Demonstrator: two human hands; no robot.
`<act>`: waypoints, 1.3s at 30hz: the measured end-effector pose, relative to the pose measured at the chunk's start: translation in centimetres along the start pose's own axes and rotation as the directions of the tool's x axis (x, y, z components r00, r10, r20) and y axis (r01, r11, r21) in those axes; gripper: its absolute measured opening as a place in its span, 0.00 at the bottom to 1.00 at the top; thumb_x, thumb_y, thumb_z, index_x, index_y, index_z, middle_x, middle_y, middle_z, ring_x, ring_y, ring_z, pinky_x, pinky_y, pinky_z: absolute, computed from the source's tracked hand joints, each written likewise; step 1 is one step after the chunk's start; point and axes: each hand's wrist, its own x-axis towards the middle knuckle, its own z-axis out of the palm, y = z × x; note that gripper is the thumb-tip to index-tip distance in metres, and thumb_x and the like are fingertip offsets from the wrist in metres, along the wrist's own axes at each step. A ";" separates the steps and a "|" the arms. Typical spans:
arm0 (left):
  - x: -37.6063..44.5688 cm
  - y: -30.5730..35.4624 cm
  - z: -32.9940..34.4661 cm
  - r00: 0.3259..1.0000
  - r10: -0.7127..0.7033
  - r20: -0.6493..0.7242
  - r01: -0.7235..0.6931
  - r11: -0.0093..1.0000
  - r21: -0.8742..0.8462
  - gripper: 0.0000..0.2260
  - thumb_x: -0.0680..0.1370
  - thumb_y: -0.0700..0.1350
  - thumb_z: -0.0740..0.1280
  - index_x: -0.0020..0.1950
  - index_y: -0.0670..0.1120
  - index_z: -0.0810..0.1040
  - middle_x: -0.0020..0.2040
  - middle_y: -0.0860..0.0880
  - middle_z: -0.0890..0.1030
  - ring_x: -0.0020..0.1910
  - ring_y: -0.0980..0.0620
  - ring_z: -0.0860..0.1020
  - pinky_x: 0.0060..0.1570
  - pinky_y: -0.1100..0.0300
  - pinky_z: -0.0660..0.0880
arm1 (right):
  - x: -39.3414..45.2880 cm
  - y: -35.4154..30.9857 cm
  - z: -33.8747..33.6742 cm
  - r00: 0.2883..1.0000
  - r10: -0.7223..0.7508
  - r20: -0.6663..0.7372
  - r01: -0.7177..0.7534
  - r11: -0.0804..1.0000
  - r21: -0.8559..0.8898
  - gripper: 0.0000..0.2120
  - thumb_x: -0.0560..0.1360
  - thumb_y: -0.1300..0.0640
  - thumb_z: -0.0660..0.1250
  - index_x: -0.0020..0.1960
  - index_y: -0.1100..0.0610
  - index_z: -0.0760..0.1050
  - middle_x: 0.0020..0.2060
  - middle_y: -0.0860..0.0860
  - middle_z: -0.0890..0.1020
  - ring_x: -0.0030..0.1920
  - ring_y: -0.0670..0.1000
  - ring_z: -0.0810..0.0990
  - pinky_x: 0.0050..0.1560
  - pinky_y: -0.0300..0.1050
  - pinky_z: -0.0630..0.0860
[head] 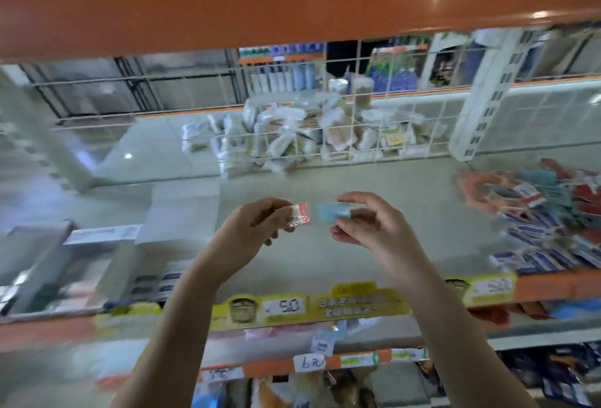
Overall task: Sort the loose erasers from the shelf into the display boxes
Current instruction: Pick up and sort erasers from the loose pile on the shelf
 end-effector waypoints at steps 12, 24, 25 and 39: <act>-5.5 -5.6 -15.3 0.999 -0.017 -0.033 0.021 0.991 0.130 0.07 0.79 0.43 0.63 0.46 0.54 0.79 0.35 0.56 0.82 0.32 0.60 0.73 0.35 0.65 0.71 | 2.1 2.3 15.3 0.991 0.015 0.129 -0.006 0.998 -0.069 0.10 0.72 0.69 0.68 0.49 0.57 0.76 0.36 0.49 0.81 0.37 0.49 0.82 0.42 0.40 0.80; -8.8 -11.9 -29.8 0.996 0.025 -0.091 0.001 0.962 0.272 0.06 0.78 0.47 0.64 0.44 0.56 0.79 0.36 0.59 0.82 0.33 0.62 0.77 0.37 0.67 0.72 | 5.7 4.3 30.0 0.964 0.099 0.246 -0.006 0.936 -0.352 0.07 0.73 0.63 0.68 0.50 0.55 0.75 0.43 0.54 0.82 0.40 0.48 0.82 0.44 0.43 0.81; -8.9 -12.6 -30.5 0.996 0.017 -0.083 0.007 0.961 0.278 0.06 0.78 0.47 0.64 0.43 0.57 0.79 0.36 0.59 0.82 0.33 0.62 0.77 0.37 0.65 0.72 | 5.9 4.5 30.8 0.962 0.109 0.252 -0.006 0.926 -0.376 0.07 0.74 0.63 0.68 0.50 0.55 0.75 0.43 0.54 0.82 0.40 0.48 0.82 0.43 0.43 0.81; -8.8 -15.7 -34.5 0.998 -0.063 0.023 0.049 0.923 0.382 0.04 0.77 0.52 0.64 0.44 0.59 0.78 0.38 0.58 0.82 0.37 0.58 0.78 0.43 0.54 0.77 | 9.6 6.5 36.9 0.881 0.326 0.342 0.133 0.523 -0.842 0.09 0.73 0.57 0.68 0.52 0.55 0.75 0.49 0.51 0.79 0.47 0.50 0.78 0.43 0.44 0.76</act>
